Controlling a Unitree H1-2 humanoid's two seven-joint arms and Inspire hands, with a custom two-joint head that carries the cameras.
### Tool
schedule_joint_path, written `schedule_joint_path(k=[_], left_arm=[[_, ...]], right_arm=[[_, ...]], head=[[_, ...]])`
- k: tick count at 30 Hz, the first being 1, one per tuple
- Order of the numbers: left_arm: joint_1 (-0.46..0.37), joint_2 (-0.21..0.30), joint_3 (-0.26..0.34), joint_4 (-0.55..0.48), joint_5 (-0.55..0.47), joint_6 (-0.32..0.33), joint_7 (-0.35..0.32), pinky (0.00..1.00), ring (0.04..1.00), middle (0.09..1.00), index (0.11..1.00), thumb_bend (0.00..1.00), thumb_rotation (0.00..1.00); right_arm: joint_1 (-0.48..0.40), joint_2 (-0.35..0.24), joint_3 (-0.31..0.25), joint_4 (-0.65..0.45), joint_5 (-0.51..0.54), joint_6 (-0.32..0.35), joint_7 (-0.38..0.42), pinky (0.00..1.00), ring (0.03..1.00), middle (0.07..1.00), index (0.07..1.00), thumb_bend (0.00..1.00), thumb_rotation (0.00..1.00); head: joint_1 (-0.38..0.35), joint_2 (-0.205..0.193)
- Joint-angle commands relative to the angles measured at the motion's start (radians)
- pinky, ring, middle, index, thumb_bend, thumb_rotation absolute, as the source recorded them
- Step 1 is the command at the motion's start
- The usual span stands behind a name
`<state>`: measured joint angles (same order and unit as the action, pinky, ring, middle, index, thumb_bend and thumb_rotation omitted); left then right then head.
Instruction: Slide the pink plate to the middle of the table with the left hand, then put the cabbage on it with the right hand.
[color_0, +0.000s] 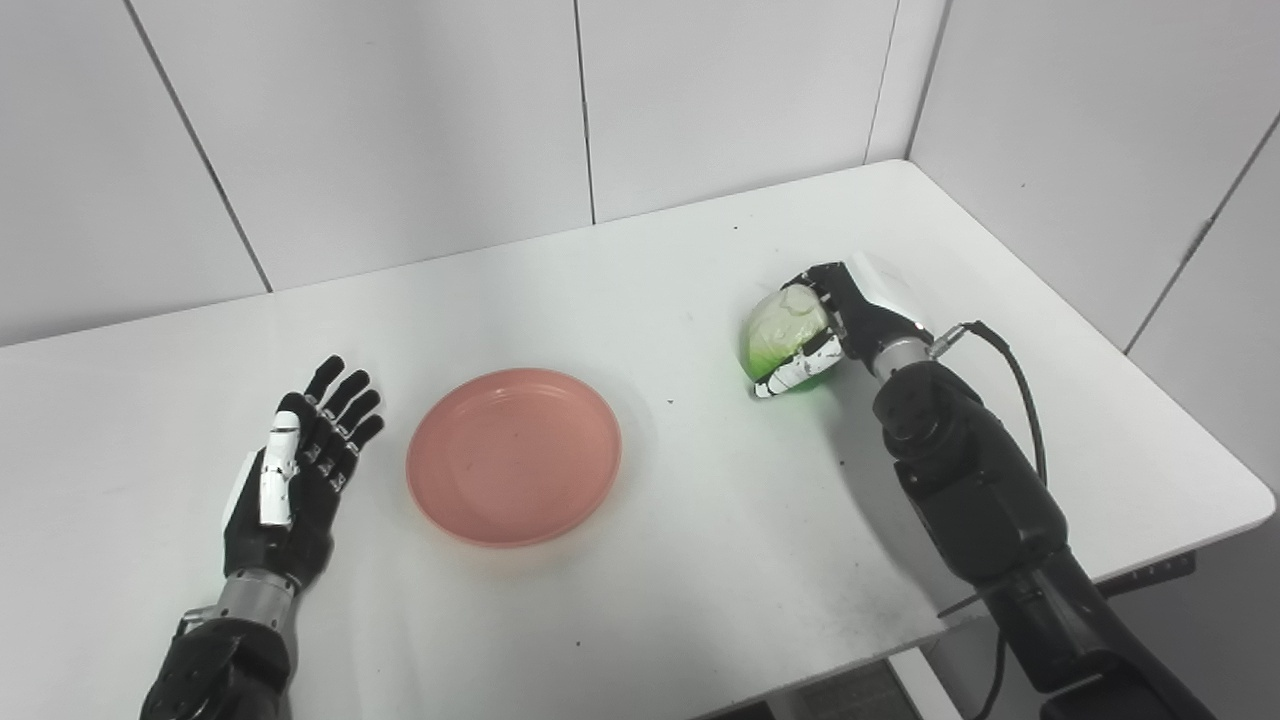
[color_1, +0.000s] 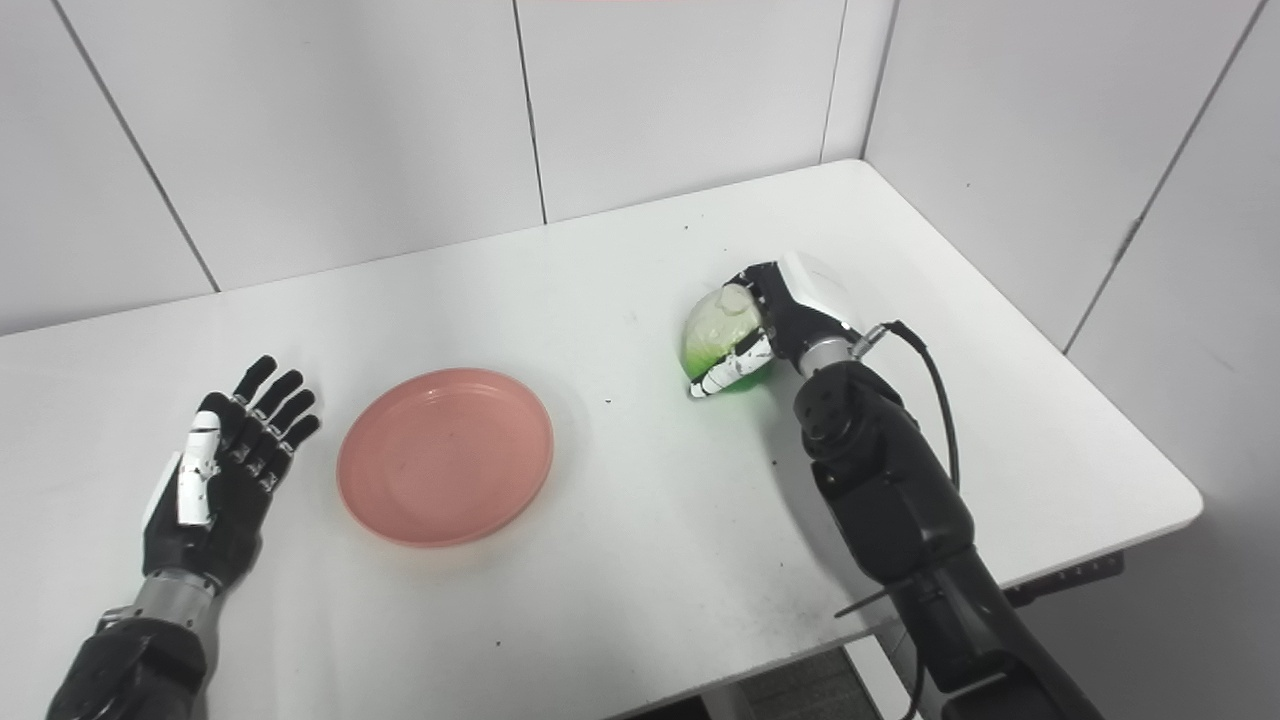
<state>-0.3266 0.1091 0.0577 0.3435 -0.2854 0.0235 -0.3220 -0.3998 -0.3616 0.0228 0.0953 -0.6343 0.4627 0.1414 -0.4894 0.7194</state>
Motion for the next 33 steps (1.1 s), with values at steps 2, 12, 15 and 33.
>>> schedule_joint_path(k=[2,12,15,33], left_arm=[[0.039,0.000,-0.010,0.025,0.018,0.027,0.013,0.91,0.911,0.912,0.908,0.51,1.00],[0.046,-0.017,-0.017,0.009,0.034,0.026,0.031,0.91,0.909,0.912,0.903,0.51,1.00],[0.049,-0.027,-0.021,-0.003,0.041,0.033,0.043,0.91,0.908,0.911,0.900,0.51,1.00],[0.063,-0.083,-0.063,-0.056,0.090,0.058,0.121,0.91,0.907,0.909,0.904,0.49,1.00]], right_arm=[[-0.015,-0.001,-0.011,-0.060,-0.002,0.006,-0.020,0.32,0.369,0.483,0.555,0.51,0.00],[-0.029,0.047,-0.052,-0.198,-0.037,0.007,0.064,0.32,0.376,0.501,0.548,0.51,0.00],[-0.037,0.062,-0.060,-0.237,-0.050,0.007,0.097,0.32,0.380,0.503,0.542,0.51,0.00],[-0.095,0.144,0.005,-0.266,-0.049,-0.003,0.178,0.34,0.381,0.500,0.550,0.51,0.00]], head=[[0.006,0.000],[0.037,-0.002],[0.050,-0.002],[0.192,-0.008]])
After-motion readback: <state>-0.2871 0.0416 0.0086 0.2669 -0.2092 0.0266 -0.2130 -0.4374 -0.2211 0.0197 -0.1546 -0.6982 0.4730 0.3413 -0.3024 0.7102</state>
